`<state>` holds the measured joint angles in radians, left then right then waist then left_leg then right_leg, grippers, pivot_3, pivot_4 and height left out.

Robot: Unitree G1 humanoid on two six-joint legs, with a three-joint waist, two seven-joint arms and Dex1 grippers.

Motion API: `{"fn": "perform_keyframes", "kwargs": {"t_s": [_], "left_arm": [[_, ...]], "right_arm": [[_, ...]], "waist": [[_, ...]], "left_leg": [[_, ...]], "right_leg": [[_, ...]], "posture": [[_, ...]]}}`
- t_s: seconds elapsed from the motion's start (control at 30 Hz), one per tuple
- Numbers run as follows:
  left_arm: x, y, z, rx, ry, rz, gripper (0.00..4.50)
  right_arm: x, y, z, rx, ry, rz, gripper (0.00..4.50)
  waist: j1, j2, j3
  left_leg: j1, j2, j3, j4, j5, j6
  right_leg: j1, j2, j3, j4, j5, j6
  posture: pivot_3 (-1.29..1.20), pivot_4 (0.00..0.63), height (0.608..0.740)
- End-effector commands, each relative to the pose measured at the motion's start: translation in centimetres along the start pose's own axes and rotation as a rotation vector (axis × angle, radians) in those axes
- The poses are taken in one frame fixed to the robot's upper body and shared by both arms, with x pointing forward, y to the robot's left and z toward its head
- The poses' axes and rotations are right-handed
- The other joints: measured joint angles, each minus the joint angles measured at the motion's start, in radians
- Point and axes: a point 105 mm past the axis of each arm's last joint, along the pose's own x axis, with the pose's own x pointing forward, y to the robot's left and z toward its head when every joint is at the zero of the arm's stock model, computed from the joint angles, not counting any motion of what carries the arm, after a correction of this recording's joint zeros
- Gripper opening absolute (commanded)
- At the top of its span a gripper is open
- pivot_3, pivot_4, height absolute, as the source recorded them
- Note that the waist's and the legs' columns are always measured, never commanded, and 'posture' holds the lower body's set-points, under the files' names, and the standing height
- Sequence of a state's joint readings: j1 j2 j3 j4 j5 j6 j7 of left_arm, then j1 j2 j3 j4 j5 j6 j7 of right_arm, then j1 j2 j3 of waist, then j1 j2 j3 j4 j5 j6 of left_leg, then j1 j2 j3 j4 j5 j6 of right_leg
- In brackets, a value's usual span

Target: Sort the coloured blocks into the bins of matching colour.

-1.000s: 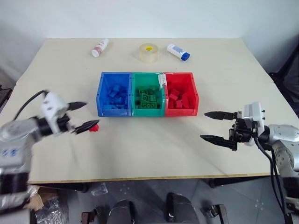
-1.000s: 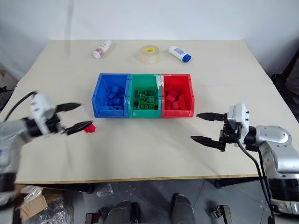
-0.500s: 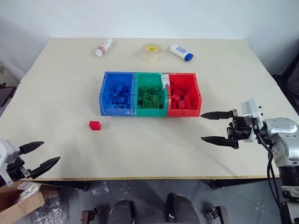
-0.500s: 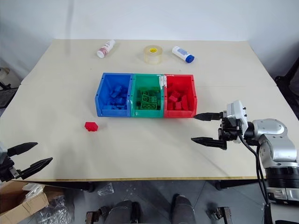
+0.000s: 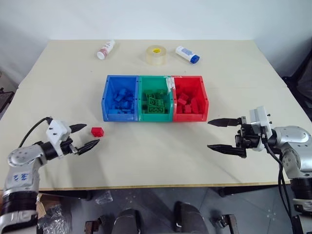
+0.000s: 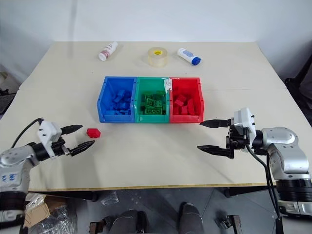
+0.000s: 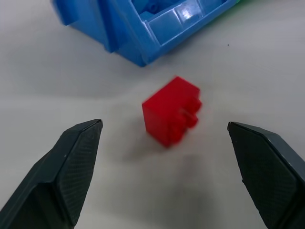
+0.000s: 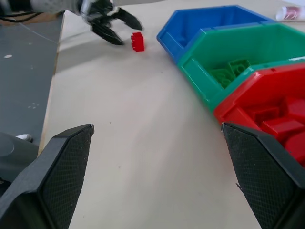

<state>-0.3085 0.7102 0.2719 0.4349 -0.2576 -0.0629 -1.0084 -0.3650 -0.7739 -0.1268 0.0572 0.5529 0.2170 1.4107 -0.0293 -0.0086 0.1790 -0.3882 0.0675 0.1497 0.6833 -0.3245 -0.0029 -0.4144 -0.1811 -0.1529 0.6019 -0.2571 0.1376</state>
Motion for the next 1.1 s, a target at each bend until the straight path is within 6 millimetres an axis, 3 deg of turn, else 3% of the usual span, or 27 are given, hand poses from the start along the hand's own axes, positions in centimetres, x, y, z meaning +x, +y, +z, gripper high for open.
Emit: {"fn": "perform_keyframes", "kwargs": {"t_s": [0.03, 0.1, 0.2, 0.43, 0.47, 0.57, 0.77, 0.93, 1.1], "left_arm": [[1.5, 0.1, 0.0, 0.024, -0.013, -0.053, 4.48], [2.2, 0.0, 0.0, 0.026, -0.026, -0.088, 4.48], [3.1, -0.3, 0.2, 0.013, -0.043, -0.138, 3.85], [2.9, -0.2, 0.6, 0.007, -0.057, -0.171, 1.6], [2.8, -0.2, 0.7, 0.01, -0.058, -0.175, 1.45], [2.8, -0.5, 1.8, 0.038, -0.077, -0.204, 1.45], [3.9, -1.9, 5.9, 0.091, -0.135, -0.294, 1.45], [8.0, -2.4, 11.0, 0.135, -0.213, -0.309, 1.45], [12.8, -3.8, 14.6, 0.146, -0.283, -0.344, 1.45]], "right_arm": [[-0.6, 0.3, 1.3, -0.046, -0.015, -0.03, 4.5], [-0.7, 0.4, 1.3, -0.046, -0.014, -0.04, 4.5], [-1.0, 0.6, 1.4, -0.047, -0.01, -0.057, 4.5], [-1.4, 0.7, 1.4, -0.049, -0.008, -0.094, 4.5], [-1.4, 0.7, 1.4, -0.049, -0.008, -0.098, 4.5], [-1.5, 0.7, 1.4, -0.048, -0.008, -0.107, 4.5], [-1.5, 0.7, 1.3, -0.052, -0.011, -0.122, 4.5], [-1.5, 1.0, 1.2, -0.054, -0.018, -0.143, 4.5], [-1.7, 1.5, 1.1, -0.052, -0.018, -0.17, 4.5]], "waist": [[0.002, 0.0, 0.0], [0.002, 0.0, 0.0], [0.002, 0.0, 0.0], [0.002, 0.0, 0.0], [0.002, 0.0, 0.0], [0.002, 0.0, 0.0], [0.005, 0.0, 0.0], [0.02, -0.001, 0.0], [0.03, -0.001, 0.0]], "left_leg": [[0.0, 0.0, 0.0, 0.0, 0.0, 0.0], [0.0, 0.0, 0.0, 0.0, 0.0, 0.0], [0.0, 0.0, 0.0, 0.0, 0.0, 0.0], [0.0, 0.0, 0.0, 0.001, 0.0, 0.0], [0.0, 0.0, 0.0, 0.001, 0.0, 0.0], [0.0, 0.0, -0.001, 0.001, 0.0, 0.0], [0.0, 0.0, -0.001, 0.001, 0.0, 0.0], [-0.001, 0.0, -0.002, 0.002, 0.001, 0.001], [-0.001, -0.001, -0.002, 0.003, 0.0, 0.001]], "right_leg": [[0.0, 0.0, 0.0, 0.0, 0.0, 0.0], [0.0, 0.0, 0.0, 0.0, 0.0, 0.0], [0.0, 0.0, 0.0, 0.0, 0.0, 0.0], [0.0, 0.0, 0.0, 0.0, 0.0, 0.0], [0.0, 0.0, 0.0, 0.0, 0.0, 0.0], [0.0, 0.0, 0.0, 0.0, 0.0, 0.0], [0.001, 0.0, 0.0, 0.0, 0.0, 0.0], [0.001, 0.0, 0.0, 0.001, 0.0, 0.001], [0.002, 0.0, 0.0, -0.001, 0.001, 0.002]], "posture": [[0.0, 0.15, 0.74], [0.0, 0.15, 0.74], [0.0, 0.15, 0.74], [0.0, 0.15, 0.74], [0.0, 0.15, 0.74], [0.0, 0.15, 0.74], [0.0, 0.15, 0.74], [0.0, 0.15, 0.74], [0.0, 0.15, 0.74]]}}
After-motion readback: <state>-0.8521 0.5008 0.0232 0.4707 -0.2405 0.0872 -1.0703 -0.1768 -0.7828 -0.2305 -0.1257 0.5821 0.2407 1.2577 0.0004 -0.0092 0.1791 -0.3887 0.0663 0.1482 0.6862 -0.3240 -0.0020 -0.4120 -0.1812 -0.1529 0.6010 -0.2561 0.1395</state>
